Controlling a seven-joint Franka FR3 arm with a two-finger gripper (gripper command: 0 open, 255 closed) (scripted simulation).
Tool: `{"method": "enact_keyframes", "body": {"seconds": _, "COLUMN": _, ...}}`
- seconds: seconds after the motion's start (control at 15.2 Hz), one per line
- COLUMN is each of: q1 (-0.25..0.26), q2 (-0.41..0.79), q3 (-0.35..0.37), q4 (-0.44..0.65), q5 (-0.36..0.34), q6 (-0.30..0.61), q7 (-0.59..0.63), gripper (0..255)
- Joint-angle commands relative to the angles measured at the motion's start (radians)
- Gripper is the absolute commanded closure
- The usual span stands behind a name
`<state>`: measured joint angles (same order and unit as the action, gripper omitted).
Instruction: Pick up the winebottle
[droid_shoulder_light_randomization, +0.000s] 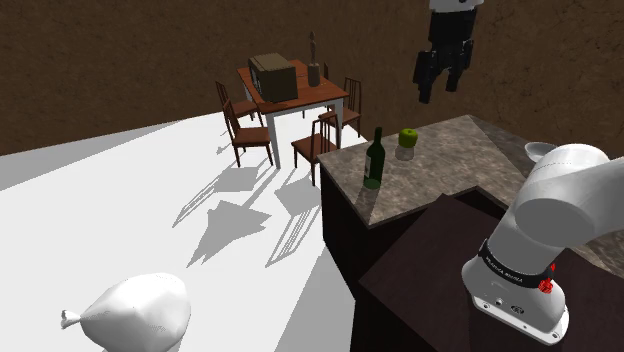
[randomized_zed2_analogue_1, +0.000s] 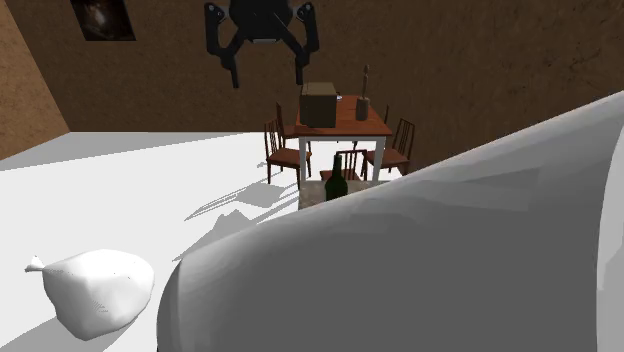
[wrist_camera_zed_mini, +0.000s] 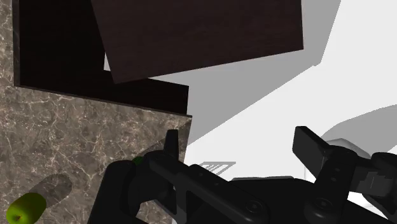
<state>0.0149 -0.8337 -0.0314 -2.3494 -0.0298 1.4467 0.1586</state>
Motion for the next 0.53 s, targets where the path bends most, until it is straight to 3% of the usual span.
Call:
{"method": "enact_keyframes", "body": {"seconds": 0.0, "q1": 0.0, "q2": 0.0, "q3": 0.0, "q4": 0.0, "q5": 0.0, "q6": 0.0, "q7": 0.0, "gripper": 0}}
{"method": "enact_keyframes", "body": {"seconds": 0.46, "q1": -0.028, "q2": 0.182, "q3": -0.089, "q4": -0.016, "q5": -0.052, "q6": 0.192, "q7": -0.071, "gripper": 0}}
